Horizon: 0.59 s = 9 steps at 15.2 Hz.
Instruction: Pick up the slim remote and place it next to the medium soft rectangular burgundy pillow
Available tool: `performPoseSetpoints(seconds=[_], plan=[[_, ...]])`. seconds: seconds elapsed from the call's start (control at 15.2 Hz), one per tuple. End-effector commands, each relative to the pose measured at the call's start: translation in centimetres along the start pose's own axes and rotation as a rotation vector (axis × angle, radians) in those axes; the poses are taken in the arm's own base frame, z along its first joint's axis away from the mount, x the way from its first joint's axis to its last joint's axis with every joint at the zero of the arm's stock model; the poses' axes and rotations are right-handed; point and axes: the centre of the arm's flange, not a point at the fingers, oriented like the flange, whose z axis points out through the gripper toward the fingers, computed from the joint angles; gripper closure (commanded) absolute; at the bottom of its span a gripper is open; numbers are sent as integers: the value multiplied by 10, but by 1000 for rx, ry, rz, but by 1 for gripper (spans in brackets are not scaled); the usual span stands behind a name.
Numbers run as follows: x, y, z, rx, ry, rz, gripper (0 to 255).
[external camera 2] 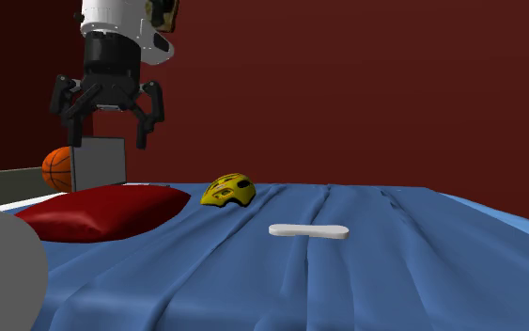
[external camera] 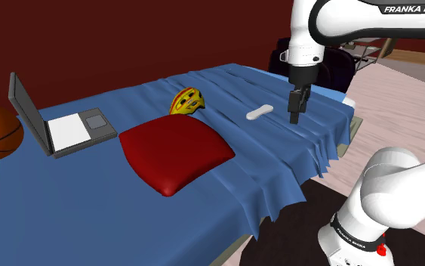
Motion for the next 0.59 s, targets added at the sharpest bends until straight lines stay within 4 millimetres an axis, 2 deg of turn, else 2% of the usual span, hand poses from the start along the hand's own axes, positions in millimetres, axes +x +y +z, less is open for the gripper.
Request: performPoseSetpoints(seconds=[0.0,0.53], plan=[[0,0,0,0,0,0,0],[13,95,33,-24,23,-232,0]])
